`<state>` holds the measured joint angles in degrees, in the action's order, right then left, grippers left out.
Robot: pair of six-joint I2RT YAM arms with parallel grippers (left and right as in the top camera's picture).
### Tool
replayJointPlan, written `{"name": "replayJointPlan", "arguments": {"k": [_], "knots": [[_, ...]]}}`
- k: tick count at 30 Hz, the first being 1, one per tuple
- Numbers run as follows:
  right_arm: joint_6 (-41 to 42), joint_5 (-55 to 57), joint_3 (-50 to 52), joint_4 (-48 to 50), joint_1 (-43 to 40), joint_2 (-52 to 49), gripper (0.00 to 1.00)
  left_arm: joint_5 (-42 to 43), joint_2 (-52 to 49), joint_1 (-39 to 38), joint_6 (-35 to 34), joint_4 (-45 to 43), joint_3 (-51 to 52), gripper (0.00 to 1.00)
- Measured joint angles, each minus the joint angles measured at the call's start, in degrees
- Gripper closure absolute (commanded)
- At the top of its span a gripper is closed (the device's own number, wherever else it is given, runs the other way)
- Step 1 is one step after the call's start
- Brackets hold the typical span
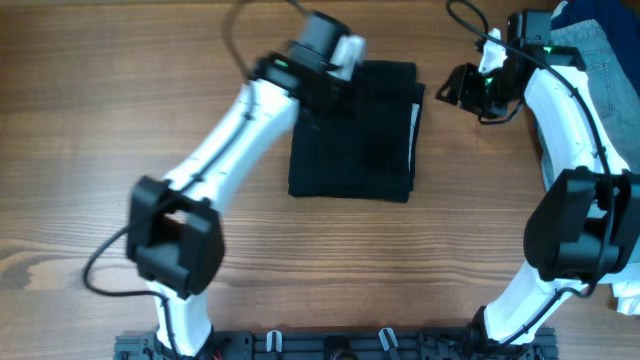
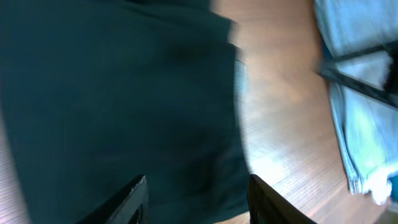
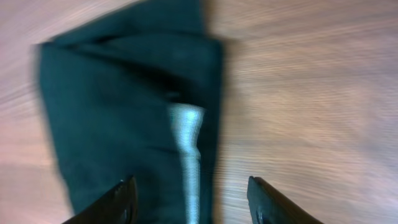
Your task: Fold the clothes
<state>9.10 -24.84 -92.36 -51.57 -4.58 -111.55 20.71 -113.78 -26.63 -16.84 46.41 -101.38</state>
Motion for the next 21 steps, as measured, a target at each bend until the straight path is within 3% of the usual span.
{"name": "replayJointPlan", "arguments": {"k": [2,4,8,13,21], "knots": [[-1.9,-2.9,0.0,0.7,0.5,0.1,0.80,0.0,0.4,3.3,-0.1,2.2,-0.2,0.91],[-3.1,-5.0,0.0,1.4,1.9,0.1,0.91,0.0,0.2,7.1,-0.5,3.8,-0.3,0.96],[-5.8,-7.5,0.0,2.9,7.2,-0.4,0.93,1.1,-2.4,10.7,-0.3,4.5,-0.5,0.96],[-6.9,-8.7,0.0,5.7,11.4,-5.3,0.94,5.7,-8.6,9.4,-0.2,6.5,-0.5,0.96],[-7.1,-10.2,0.0,12.6,8.0,-16.1,0.93,8.1,-14.4,5.5,-0.7,9.6,-0.5,0.96]]}}
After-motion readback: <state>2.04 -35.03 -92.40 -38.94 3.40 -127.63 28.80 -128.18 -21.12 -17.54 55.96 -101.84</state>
